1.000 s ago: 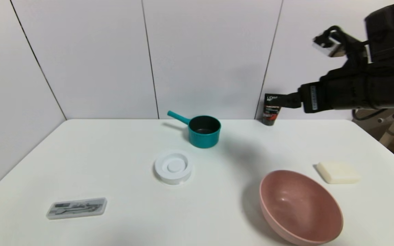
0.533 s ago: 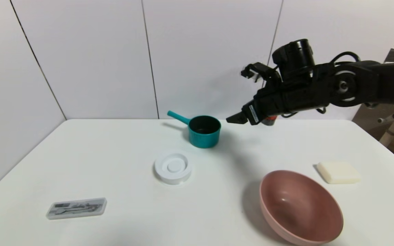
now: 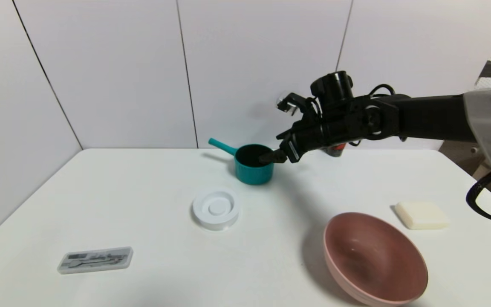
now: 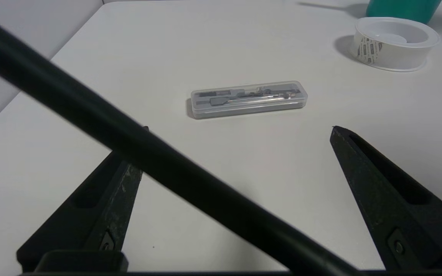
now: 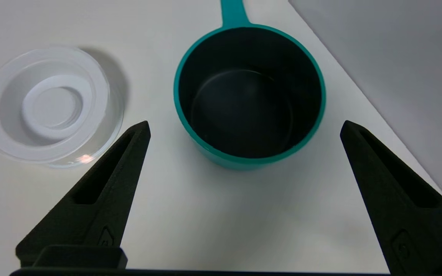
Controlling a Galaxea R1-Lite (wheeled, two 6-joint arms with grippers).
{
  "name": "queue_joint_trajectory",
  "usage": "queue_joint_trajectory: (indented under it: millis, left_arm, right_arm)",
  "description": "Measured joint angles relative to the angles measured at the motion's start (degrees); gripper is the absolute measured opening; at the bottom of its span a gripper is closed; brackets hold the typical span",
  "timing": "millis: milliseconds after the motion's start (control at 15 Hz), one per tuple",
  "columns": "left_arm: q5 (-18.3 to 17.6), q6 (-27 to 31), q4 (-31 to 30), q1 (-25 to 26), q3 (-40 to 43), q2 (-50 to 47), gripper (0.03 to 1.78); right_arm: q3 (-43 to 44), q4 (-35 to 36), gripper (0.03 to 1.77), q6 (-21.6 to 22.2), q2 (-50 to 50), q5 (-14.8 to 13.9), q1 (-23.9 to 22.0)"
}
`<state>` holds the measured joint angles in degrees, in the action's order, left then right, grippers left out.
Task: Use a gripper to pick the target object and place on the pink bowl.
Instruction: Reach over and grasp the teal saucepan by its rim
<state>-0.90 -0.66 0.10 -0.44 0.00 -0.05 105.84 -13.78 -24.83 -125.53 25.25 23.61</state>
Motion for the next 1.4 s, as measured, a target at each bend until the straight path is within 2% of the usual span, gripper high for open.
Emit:
queue_joint_trajectory:
  millis: [200, 400, 667, 1067, 1400]
  left_arm:
    - [0.0, -0.02, 0.0, 0.0, 0.0, 0.0, 1.69]
    - [0.0, 0.0, 0.0, 0.0, 0.0, 0.0, 1.69]
    - [0.0, -0.02, 0.0, 0.0, 0.0, 0.0, 1.69]
    - [0.0, -0.09, 0.0, 0.0, 0.0, 0.0, 1.69]
    - [0.0, -0.11, 0.0, 0.0, 0.0, 0.0, 1.69]
  right_arm:
    - [1.46, -0.41, 1.71, -3.88, -2.08, 3.15, -0.13]
    - [1.79, -0.46, 1.71, -8.4, -3.0, 7.52, -0.3]
    - [1.94, -0.5, 1.71, -13.92, -4.11, 10.63, -1.21]
    - [2.65, -1.07, 1.71, -19.59, -6.34, 10.91, -1.32]
    - [4.88, -7.01, 1.71, -25.09, -7.55, 10.93, -0.93]
